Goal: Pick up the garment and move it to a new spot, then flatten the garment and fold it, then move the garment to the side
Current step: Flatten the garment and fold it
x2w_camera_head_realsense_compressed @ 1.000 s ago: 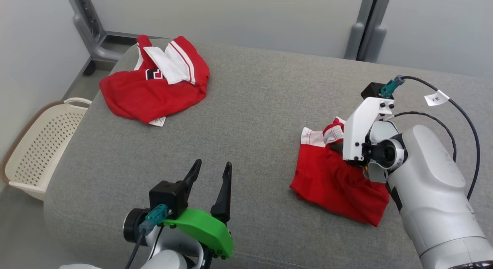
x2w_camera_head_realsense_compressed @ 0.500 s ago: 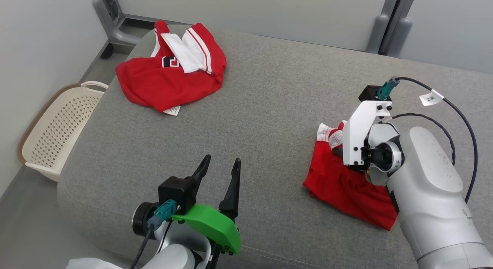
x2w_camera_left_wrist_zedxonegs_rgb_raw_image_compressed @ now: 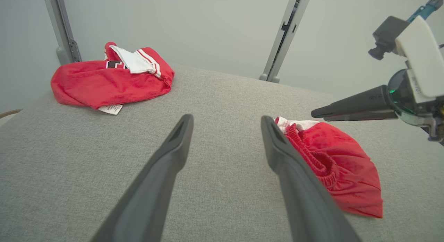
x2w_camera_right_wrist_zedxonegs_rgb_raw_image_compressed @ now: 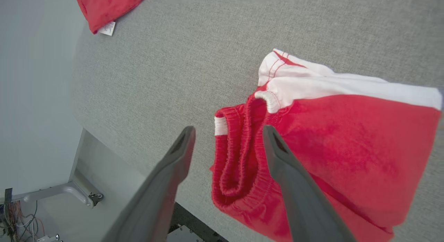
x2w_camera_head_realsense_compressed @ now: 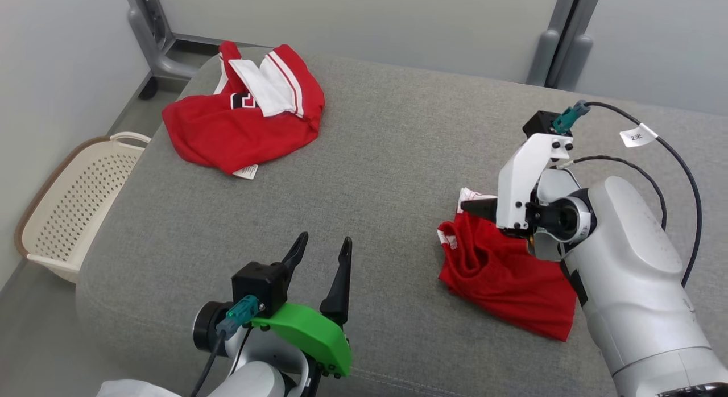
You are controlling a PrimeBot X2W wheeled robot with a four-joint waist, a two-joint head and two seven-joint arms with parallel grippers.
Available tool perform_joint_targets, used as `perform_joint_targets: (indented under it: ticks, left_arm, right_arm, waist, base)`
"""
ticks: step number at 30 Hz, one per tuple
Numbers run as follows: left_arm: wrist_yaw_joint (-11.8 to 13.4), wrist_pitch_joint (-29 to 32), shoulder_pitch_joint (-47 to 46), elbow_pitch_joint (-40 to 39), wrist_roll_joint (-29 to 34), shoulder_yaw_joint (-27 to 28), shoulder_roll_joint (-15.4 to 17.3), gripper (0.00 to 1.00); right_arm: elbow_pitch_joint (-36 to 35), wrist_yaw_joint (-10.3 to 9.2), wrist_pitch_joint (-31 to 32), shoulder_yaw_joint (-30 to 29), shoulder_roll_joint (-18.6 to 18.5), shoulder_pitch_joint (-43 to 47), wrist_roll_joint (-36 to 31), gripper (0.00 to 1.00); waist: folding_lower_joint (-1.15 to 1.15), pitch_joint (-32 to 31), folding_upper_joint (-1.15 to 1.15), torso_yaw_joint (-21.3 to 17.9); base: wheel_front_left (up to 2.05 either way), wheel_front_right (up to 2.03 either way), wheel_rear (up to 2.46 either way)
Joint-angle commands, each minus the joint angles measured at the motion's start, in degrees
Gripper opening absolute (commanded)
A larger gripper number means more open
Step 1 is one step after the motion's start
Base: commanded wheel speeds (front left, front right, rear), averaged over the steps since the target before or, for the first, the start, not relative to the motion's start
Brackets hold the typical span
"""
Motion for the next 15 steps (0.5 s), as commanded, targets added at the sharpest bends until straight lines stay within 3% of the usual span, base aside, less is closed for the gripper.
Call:
perform_joint_targets:
  ticks: [1, 7, 15]
  left_arm:
    - [0.3, 0.0, 0.6, 0.0, -0.4, 0.1, 0.4, 1.0]
    - [0.8, 0.4, 1.8, -1.1, -0.8, 0.1, 1.4, 1.0]
    - [2.0, 0.9, 3.4, -2.8, -1.0, 0.3, 2.7, 1.0]
  right_arm:
    - [-0.3, 0.0, -0.6, 0.1, -0.2, -0.8, 0.8, 1.0]
    - [-0.6, 0.0, -1.1, -1.0, -0.2, -1.5, 2.2, 1.0]
    - [-3.3, 0.0, -1.2, -6.4, -0.6, 2.4, -1.6, 1.0]
  waist:
    - [0.0, -1.1, 0.0, -1.2]
    - [0.0, -3.2, 0.0, -4.7]
    - [0.0, -3.8, 0.0, -10.1]
  base:
    - [0.0, 0.0, 0.0]
    - [0.0, 0.0, 0.0]
    - [0.0, 0.0, 0.0]
